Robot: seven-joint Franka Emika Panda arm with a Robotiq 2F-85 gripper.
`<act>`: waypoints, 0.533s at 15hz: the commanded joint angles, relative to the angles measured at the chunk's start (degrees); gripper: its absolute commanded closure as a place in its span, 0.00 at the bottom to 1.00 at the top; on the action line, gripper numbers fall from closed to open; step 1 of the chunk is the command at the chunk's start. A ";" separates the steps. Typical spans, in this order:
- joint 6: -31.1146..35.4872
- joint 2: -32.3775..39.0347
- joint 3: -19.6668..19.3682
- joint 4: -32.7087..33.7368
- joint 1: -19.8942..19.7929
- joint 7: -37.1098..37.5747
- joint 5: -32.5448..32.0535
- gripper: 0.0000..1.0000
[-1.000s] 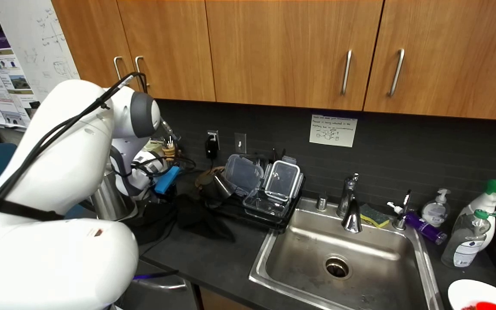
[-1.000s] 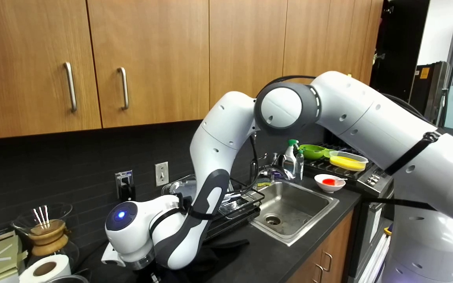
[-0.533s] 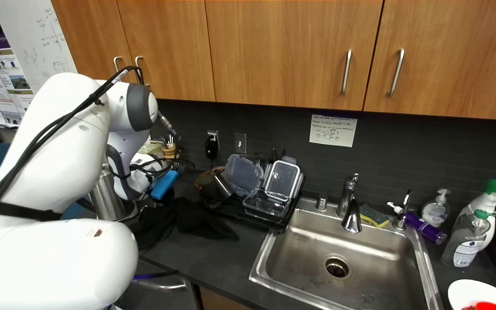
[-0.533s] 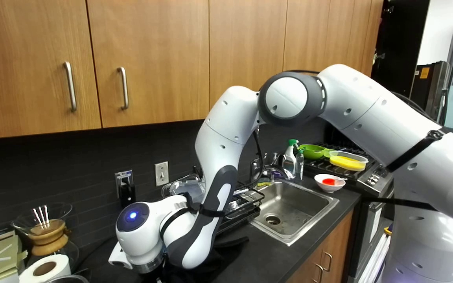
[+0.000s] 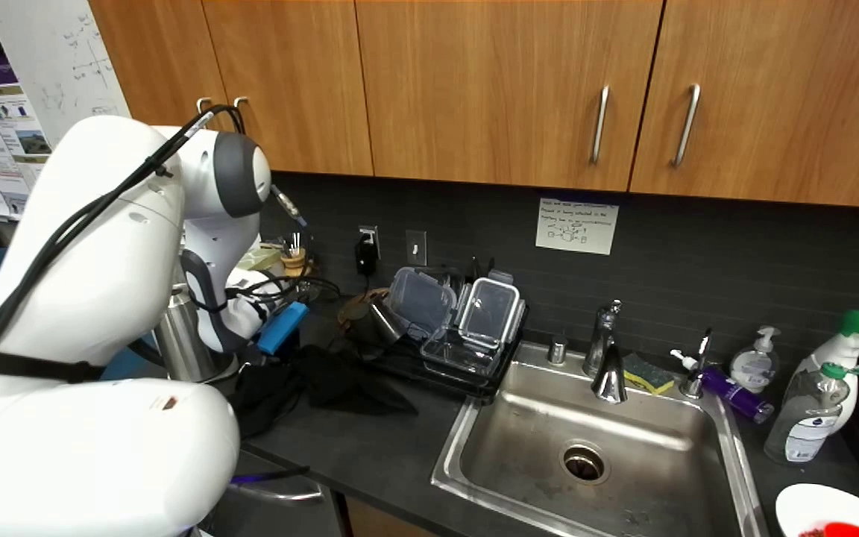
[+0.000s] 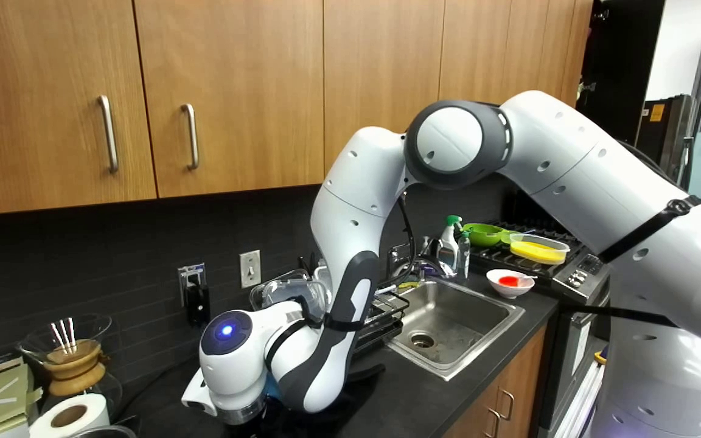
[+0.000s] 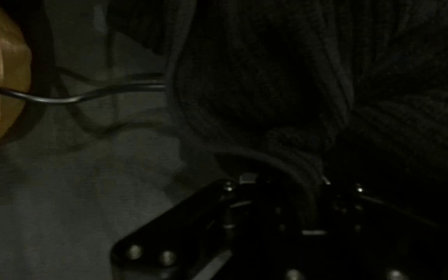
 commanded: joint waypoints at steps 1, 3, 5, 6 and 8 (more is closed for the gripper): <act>4.30 2.52 -0.73 -4.34 -0.10 4.40 -1.31 0.98; 5.49 2.20 -1.11 -5.25 0.10 5.48 -1.56 0.98; 6.62 2.23 -1.32 -5.87 0.22 6.68 -1.95 0.98; 7.28 2.04 -1.52 -6.46 0.27 7.52 -2.04 0.98; 9.37 1.70 -2.40 -7.62 0.59 10.32 -2.47 0.98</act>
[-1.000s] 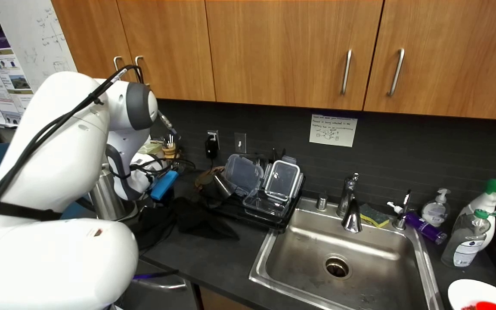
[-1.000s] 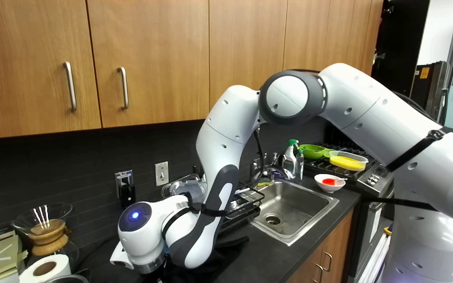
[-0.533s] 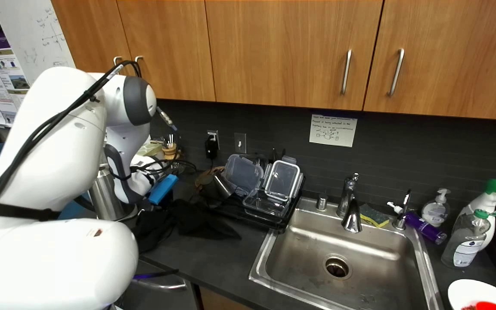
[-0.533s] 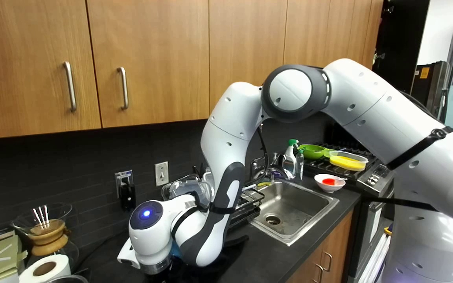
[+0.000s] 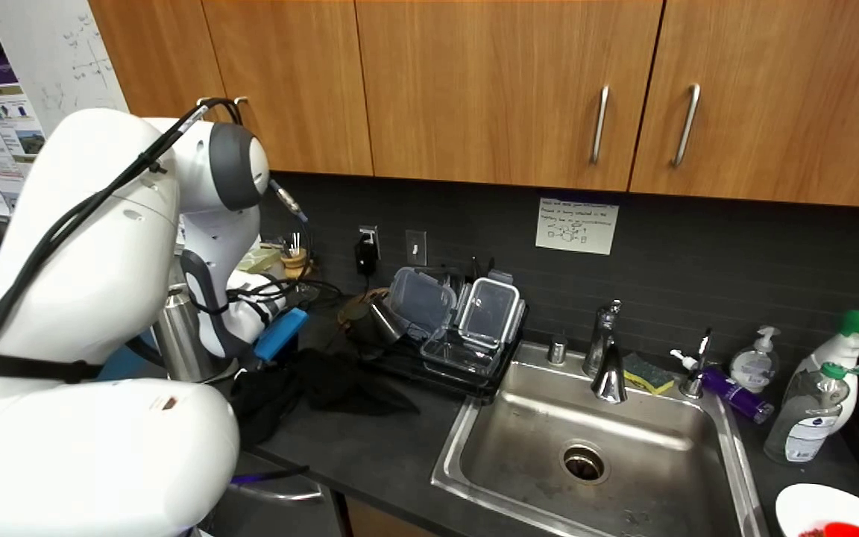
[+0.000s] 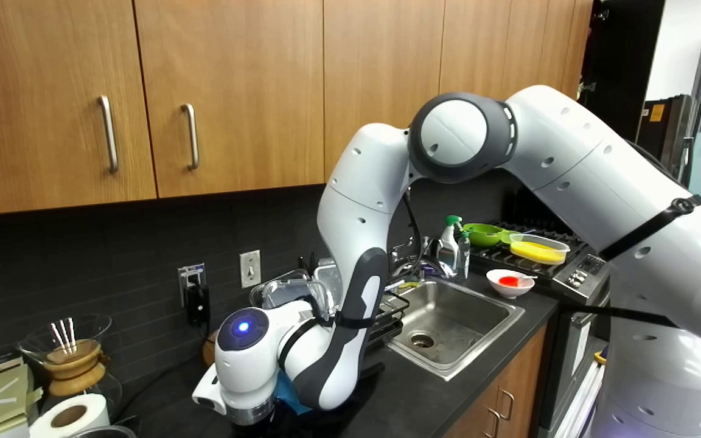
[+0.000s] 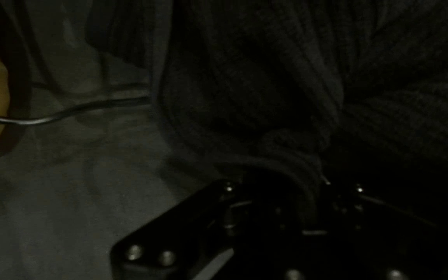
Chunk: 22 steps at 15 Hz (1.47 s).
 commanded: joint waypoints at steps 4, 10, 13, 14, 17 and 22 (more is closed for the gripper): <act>10.33 3.30 -4.04 -5.11 1.78 12.95 -4.71 0.98; 18.62 3.74 -9.04 -5.57 4.54 25.58 -10.91 0.98; 21.05 3.87 -11.37 -5.64 6.44 30.74 -13.50 0.98; 21.17 3.76 -11.66 -5.85 6.81 31.75 -13.83 0.98; 21.29 3.43 -11.96 -6.20 7.27 32.46 -14.21 0.98; 20.00 1.12 -11.47 -8.32 7.89 31.60 -13.80 0.98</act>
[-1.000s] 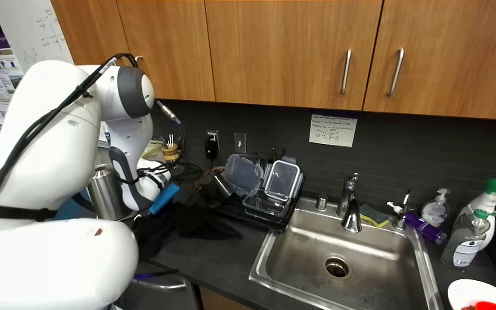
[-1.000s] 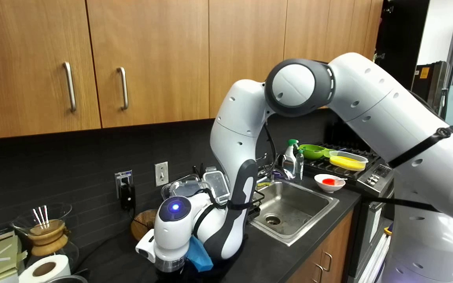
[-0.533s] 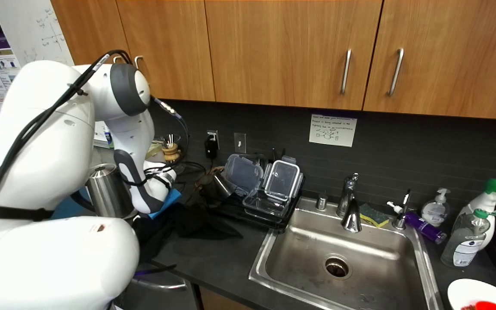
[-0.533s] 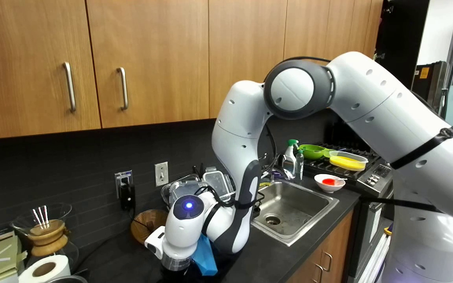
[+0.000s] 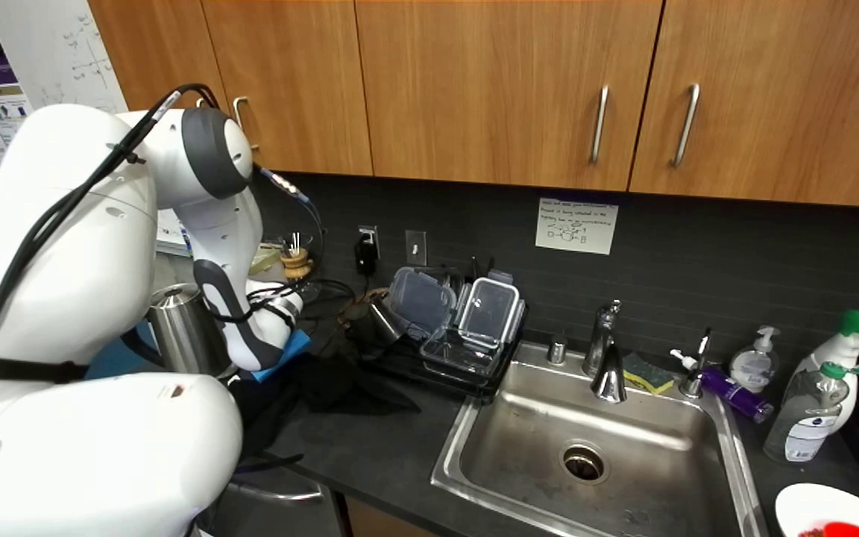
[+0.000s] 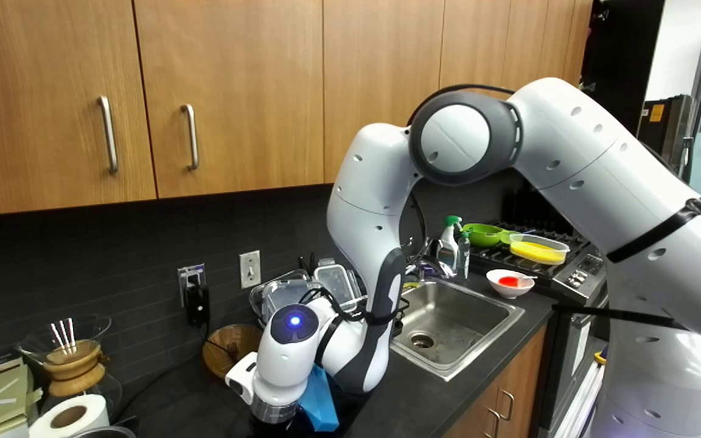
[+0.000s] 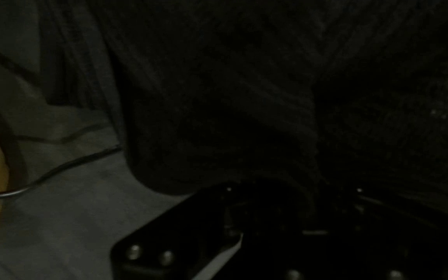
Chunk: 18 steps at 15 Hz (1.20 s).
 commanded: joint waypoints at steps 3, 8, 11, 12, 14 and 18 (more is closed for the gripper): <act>0.02 1.95 -0.04 -3.79 2.37 2.67 -0.61 0.98; 1.76 2.69 -0.38 -4.58 2.71 5.39 -0.52 0.98; 5.84 3.55 -1.94 -4.72 3.35 9.97 -1.63 0.98; 7.01 3.45 -2.59 -4.99 3.83 11.42 -1.77 0.98; 8.48 2.81 -3.72 -5.93 5.06 13.62 -1.39 0.98; 9.72 2.05 -4.82 -7.19 6.97 14.96 -0.76 0.98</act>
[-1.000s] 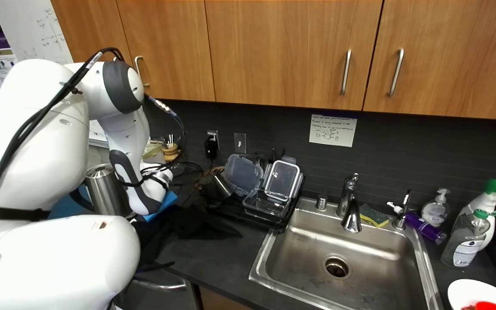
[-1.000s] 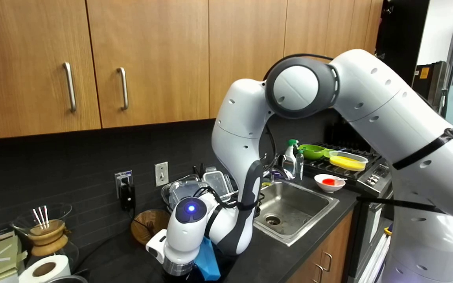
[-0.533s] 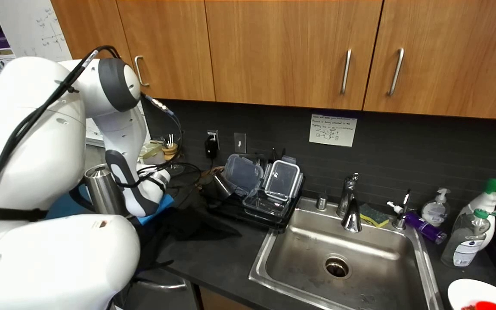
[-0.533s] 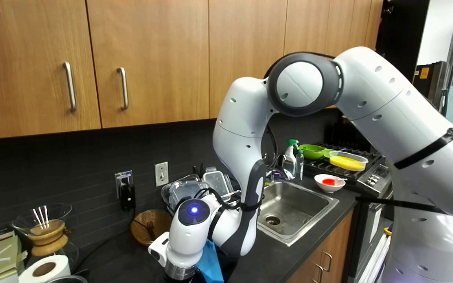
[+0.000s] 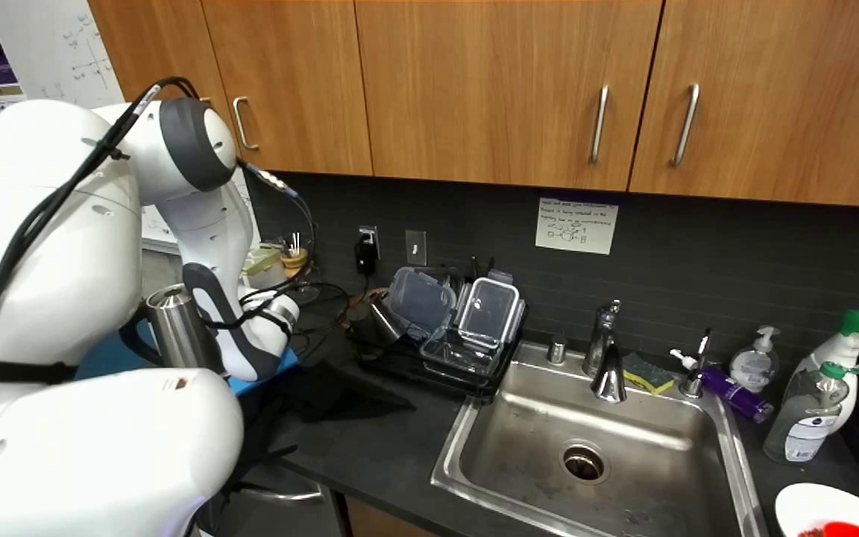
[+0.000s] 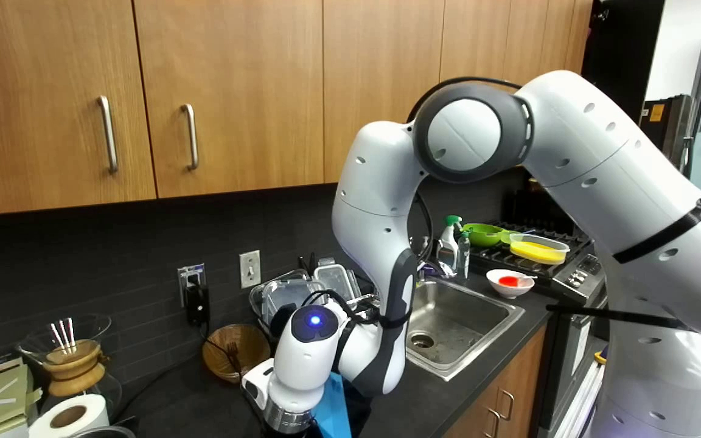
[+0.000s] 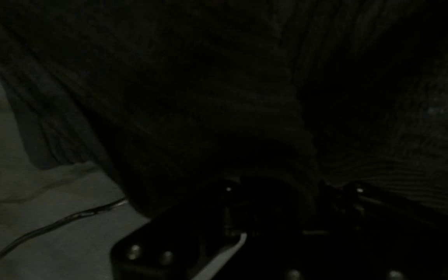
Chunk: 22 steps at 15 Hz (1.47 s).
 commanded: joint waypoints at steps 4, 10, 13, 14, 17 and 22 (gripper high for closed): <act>-0.29 1.52 -0.23 -4.20 3.59 2.85 0.02 0.98; 1.55 1.60 -0.33 -5.72 4.31 4.09 0.55 0.98; 4.98 2.72 -2.13 -5.56 5.00 7.82 0.98 0.98; 6.44 3.12 -2.86 -5.78 5.19 9.34 1.50 0.98; 12.12 4.41 -6.31 -5.91 7.33 11.62 4.10 0.98; 13.97 4.07 -3.27 -8.62 4.61 6.98 14.93 0.98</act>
